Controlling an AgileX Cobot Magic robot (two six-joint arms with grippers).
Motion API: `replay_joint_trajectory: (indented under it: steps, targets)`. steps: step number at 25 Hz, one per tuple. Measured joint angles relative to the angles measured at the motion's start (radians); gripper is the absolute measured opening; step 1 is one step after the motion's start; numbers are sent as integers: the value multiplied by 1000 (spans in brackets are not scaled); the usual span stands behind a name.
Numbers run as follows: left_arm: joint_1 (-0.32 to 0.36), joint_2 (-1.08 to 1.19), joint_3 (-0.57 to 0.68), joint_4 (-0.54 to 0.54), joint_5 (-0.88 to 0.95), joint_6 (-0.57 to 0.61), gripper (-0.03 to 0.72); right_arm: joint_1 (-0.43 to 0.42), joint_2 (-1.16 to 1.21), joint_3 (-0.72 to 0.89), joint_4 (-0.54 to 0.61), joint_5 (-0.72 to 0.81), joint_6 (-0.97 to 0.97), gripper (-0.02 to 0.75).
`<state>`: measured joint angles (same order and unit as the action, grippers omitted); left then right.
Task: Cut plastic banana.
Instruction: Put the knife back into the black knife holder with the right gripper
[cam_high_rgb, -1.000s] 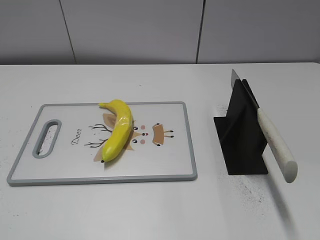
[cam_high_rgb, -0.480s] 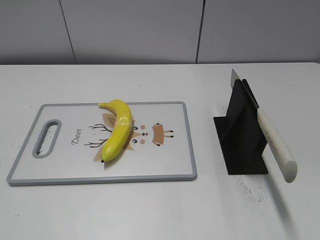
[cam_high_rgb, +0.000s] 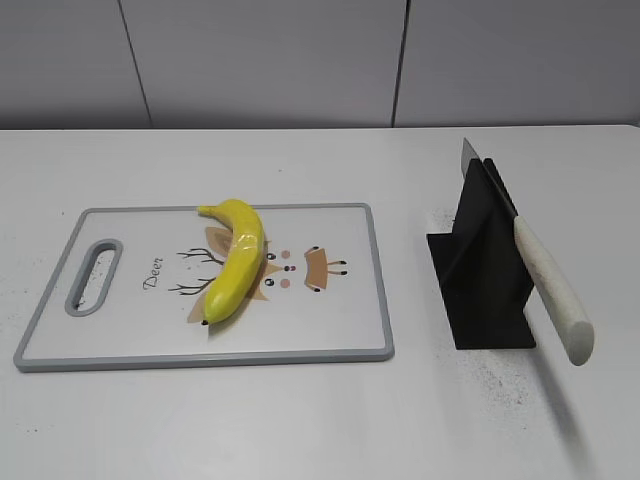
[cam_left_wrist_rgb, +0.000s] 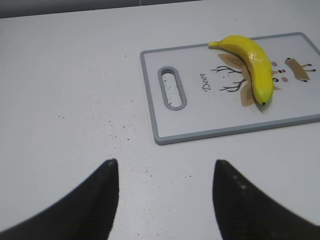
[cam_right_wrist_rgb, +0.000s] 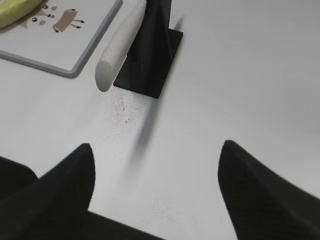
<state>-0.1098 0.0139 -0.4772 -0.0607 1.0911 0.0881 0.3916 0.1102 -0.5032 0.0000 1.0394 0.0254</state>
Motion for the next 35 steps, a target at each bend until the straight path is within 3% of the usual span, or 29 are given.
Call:
replay_joint_trajectory:
  steps: [17, 29, 35]
  targets:
    - [0, 0, 0, 6, 0, 0, 566, -16, -117, 0, 0, 4, 0, 577]
    - [0, 0, 0, 6, 0, 0, 566, -308, -117, 0, 0, 4, -1, 575]
    - [0, 0, 0, 6, 0, 0, 560, -333, -117, 0, 0, 4, -1, 574]
